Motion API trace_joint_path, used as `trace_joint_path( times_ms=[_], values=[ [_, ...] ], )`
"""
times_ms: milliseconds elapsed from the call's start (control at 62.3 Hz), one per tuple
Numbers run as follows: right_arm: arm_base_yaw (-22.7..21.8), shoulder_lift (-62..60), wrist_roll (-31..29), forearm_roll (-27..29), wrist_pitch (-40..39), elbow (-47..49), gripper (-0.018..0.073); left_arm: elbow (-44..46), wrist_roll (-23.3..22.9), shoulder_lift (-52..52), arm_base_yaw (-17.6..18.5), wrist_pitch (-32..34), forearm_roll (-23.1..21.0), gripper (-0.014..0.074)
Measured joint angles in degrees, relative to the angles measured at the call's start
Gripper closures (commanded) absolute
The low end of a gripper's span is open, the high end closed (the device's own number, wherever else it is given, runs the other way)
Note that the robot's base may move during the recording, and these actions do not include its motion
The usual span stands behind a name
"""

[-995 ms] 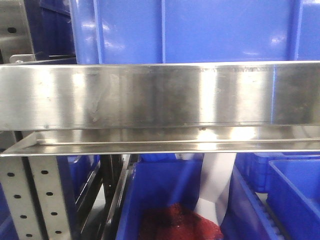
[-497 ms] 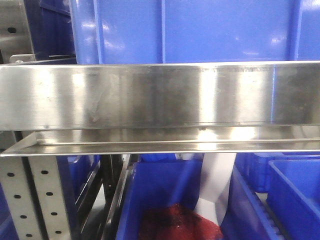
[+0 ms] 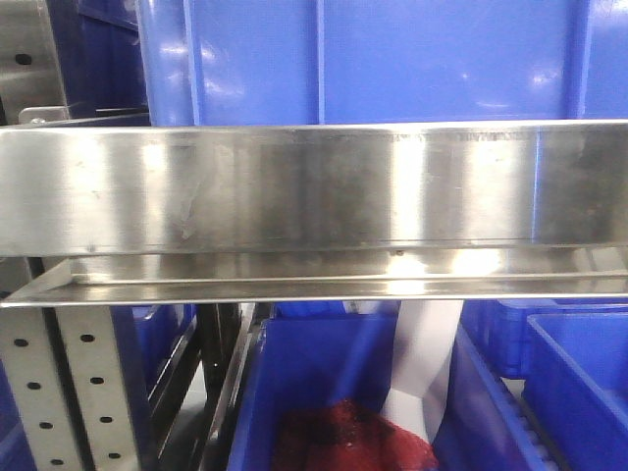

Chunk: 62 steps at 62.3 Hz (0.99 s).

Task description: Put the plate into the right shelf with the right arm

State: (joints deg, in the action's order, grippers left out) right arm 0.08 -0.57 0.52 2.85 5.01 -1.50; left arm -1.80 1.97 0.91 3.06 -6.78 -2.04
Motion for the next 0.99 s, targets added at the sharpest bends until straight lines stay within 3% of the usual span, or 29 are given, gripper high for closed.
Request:
trace_joint_path(
  times_ms=[995],
  values=[
    [0.0, 0.0, 0.0, -0.7, 0.0, 0.0, 0.0505, 0.0, 0.0, 0.0, 0.0, 0.0, 0.0, 0.0643]
  ],
)
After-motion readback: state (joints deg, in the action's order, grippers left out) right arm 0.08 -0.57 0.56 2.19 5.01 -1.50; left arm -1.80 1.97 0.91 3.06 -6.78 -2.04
